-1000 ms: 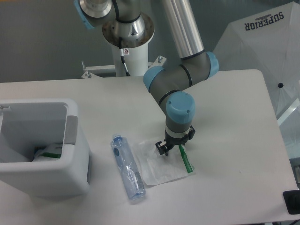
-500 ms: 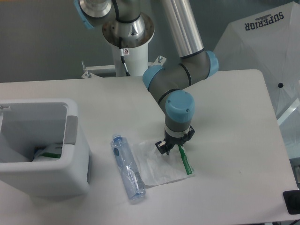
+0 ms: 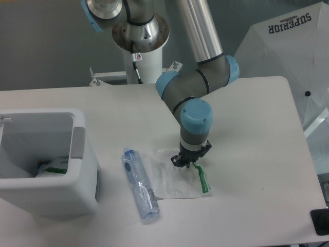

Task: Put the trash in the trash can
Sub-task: 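Lift the bag and carry it over the white trash bin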

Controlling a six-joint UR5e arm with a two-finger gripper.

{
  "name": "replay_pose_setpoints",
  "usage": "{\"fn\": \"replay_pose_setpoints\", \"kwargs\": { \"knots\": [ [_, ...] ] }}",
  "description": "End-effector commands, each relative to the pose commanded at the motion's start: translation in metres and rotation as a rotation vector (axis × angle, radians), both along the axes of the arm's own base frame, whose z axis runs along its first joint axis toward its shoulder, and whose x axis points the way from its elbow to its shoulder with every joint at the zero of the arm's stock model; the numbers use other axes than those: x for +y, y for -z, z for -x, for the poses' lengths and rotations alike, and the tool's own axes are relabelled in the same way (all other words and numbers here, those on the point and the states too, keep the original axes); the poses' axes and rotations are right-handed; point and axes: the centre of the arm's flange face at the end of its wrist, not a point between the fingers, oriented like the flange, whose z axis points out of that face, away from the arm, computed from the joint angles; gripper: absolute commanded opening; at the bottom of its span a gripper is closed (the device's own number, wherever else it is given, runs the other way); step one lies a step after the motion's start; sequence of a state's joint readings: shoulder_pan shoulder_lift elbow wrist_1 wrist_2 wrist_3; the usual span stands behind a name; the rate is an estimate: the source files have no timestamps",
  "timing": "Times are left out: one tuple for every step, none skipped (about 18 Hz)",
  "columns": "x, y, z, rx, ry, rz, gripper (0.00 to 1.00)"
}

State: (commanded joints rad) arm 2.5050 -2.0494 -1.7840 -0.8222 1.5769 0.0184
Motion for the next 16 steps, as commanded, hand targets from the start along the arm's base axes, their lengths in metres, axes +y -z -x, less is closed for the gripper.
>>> {"fn": "replay_pose_setpoints", "kwargs": {
  "knots": [
    [0.000, -0.005, -0.001, 0.006, 0.003, -0.004, 0.11],
    [0.000, -0.008, 0.000, 0.011, 0.003, -0.008, 0.08],
    [0.000, -0.013, 0.000, 0.017, 0.005, -0.012, 0.06],
    [0.001, -0.020, 0.002, 0.030, 0.005, -0.022, 0.06],
    [0.002, -0.029, 0.005, 0.043, 0.002, -0.031, 0.05],
    [0.002, -0.035, 0.007, 0.048, 0.000, -0.035, 0.02],
    [0.002, -0.040, 0.009, 0.058, -0.002, -0.040, 0.00],
    [0.003, -0.050, 0.010, 0.073, -0.002, -0.051, 0.00],
    [0.002, -0.057, 0.013, 0.083, -0.005, -0.058, 0.00],
    [0.003, -0.063, 0.017, 0.093, -0.008, -0.065, 0.00],
    [0.005, -0.074, 0.021, 0.111, -0.009, -0.080, 0.00],
    [0.005, -0.087, 0.028, 0.132, -0.015, -0.095, 0.00],
    [0.006, -0.104, 0.036, 0.162, -0.022, -0.114, 0.00],
    [0.007, -0.128, 0.041, 0.201, -0.023, -0.143, 0.00],
    [0.008, -0.157, 0.047, 0.244, -0.027, -0.175, 0.00],
    [0.009, -0.180, 0.053, 0.279, -0.029, -0.202, 0.00]
  ]
}}
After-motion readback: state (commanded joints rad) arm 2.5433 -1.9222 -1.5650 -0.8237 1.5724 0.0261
